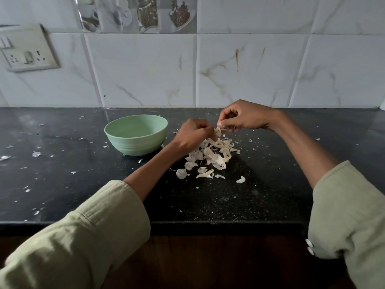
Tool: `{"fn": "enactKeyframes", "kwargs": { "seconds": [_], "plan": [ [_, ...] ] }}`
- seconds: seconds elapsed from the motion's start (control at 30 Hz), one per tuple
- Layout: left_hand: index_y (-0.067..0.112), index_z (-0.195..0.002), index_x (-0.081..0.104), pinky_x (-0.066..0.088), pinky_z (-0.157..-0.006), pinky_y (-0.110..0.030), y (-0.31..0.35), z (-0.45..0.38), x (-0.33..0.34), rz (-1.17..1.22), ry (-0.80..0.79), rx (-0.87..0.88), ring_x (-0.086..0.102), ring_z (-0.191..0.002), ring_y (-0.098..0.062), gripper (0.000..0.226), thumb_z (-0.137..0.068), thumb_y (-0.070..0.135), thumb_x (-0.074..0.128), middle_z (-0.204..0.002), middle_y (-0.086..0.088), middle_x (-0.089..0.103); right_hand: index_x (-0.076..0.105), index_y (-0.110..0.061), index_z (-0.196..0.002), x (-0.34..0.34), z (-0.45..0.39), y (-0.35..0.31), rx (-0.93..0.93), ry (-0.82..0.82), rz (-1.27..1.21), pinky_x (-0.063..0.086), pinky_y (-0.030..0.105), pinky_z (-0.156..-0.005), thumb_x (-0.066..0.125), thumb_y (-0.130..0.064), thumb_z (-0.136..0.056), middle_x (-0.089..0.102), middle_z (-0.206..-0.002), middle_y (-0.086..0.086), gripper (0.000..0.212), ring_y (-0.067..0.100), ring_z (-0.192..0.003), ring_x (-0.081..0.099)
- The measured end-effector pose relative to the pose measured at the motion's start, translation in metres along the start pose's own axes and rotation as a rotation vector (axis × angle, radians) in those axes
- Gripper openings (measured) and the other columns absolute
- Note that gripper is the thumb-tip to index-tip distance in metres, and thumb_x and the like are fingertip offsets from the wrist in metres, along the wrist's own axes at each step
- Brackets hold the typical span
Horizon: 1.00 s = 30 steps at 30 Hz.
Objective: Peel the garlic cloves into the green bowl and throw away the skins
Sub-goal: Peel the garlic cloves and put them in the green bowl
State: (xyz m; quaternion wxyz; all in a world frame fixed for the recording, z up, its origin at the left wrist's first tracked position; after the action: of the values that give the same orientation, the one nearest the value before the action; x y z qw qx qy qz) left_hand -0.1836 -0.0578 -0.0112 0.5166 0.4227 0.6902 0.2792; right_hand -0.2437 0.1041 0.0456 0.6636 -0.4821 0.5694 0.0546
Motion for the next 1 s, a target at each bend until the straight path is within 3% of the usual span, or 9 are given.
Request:
{"fn": "enactKeyframes", "kwargs": {
  "seconds": [0.07,0.13,0.2,0.33,0.4,0.47,0.6,0.8,1.0],
  "plan": [
    [0.017,-0.092,0.079,0.053,-0.090,-0.026,0.000,0.000,0.000,-0.027,0.014,0.019,0.074,-0.098,-0.012,0.015,-0.096,0.027,0.070,-0.092,0.006,0.080,0.075,-0.010,-0.102,0.001,-0.001,0.000,0.007,0.004,-0.017,0.054,0.018,-0.064,0.071,-0.020,-0.098,0.075,-0.087,0.000,0.011,0.003,-0.072,0.069],
    [0.015,-0.094,0.079,0.051,-0.081,-0.012,0.001,0.000,-0.002,-0.030,0.043,0.050,0.075,-0.092,-0.007,0.011,-0.096,0.024,0.072,-0.089,0.006,0.081,0.074,-0.008,-0.103,0.002,-0.001,-0.001,0.010,0.009,-0.032,0.055,0.018,-0.064,0.070,-0.020,-0.098,0.074,-0.084,-0.001,0.013,0.003,-0.071,0.068],
    [0.014,-0.097,0.078,0.048,-0.074,-0.007,0.003,0.002,-0.003,-0.038,0.047,0.068,0.075,-0.089,-0.004,0.010,-0.097,0.022,0.071,-0.088,0.005,0.081,0.074,-0.008,-0.103,0.002,-0.001,-0.001,0.012,0.007,-0.041,0.055,0.019,-0.064,0.070,-0.020,-0.099,0.075,-0.084,-0.001,0.013,0.004,-0.070,0.068],
    [0.012,-0.097,0.079,0.048,-0.080,-0.021,0.004,0.004,-0.003,-0.052,0.052,0.031,0.074,-0.091,-0.011,0.022,-0.101,0.019,0.058,-0.089,0.000,0.080,0.075,-0.011,-0.102,0.005,0.000,-0.001,0.016,-0.018,-0.018,0.055,0.022,-0.068,0.071,-0.025,-0.098,0.078,-0.091,0.003,0.015,0.008,-0.074,0.068],
    [0.004,-0.098,0.079,0.051,-0.076,-0.023,0.004,0.004,-0.006,-0.015,0.101,0.006,0.071,-0.086,-0.018,0.030,-0.101,0.015,0.051,-0.093,-0.011,0.079,0.077,-0.013,-0.101,0.007,-0.001,-0.002,0.011,-0.032,-0.007,0.054,0.022,-0.068,0.073,-0.028,-0.097,0.079,-0.092,0.003,0.016,0.009,-0.077,0.068],
    [0.002,-0.093,0.080,0.053,-0.075,-0.022,0.002,0.004,-0.009,0.021,0.148,-0.014,0.071,-0.088,-0.020,0.034,-0.100,0.013,0.049,-0.092,-0.011,0.079,0.078,-0.014,-0.100,0.014,-0.002,-0.005,-0.008,-0.071,-0.002,0.051,0.019,-0.066,0.074,-0.029,-0.095,0.079,-0.090,0.001,0.017,0.008,-0.076,0.068],
    [0.002,-0.088,0.079,0.053,-0.091,-0.031,-0.003,0.001,-0.011,0.043,0.194,-0.067,0.073,-0.098,-0.024,0.039,-0.103,0.023,0.050,-0.090,-0.008,0.079,0.081,-0.013,-0.104,0.031,-0.005,-0.014,-0.071,-0.171,0.071,0.049,0.017,-0.065,0.074,-0.016,-0.095,0.078,-0.086,-0.002,0.012,0.004,-0.069,0.066],
    [0.008,-0.096,0.079,0.055,-0.094,-0.033,-0.011,-0.003,-0.005,0.014,0.120,-0.080,0.072,-0.096,-0.019,0.039,-0.109,0.031,0.050,-0.098,-0.006,0.079,0.076,-0.017,-0.089,0.008,-0.005,-0.005,-0.062,-0.010,0.146,0.048,0.035,-0.074,0.091,-0.026,-0.078,0.076,-0.091,0.009,0.021,0.015,-0.077,0.061],
    [0.006,-0.101,0.078,0.053,-0.085,-0.027,-0.009,-0.004,-0.005,0.009,0.122,-0.086,0.071,-0.095,-0.016,0.037,-0.109,0.030,0.052,-0.102,-0.006,0.078,0.077,-0.022,-0.099,0.001,0.010,-0.002,-0.004,-0.243,0.179,0.050,0.032,-0.075,0.087,-0.035,-0.080,0.078,-0.097,0.001,0.025,0.015,-0.086,0.067]
  ]
}}
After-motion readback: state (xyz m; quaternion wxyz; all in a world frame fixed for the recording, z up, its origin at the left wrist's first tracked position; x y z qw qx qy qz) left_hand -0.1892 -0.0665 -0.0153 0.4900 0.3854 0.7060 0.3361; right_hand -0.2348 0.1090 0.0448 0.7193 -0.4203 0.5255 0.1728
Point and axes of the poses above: each hand's wrist, its own z-axis away from the middle knuckle, its own x-axis out of the palm, y = z × x, the point moved 5 cm from there along -z, towards the middle knuckle
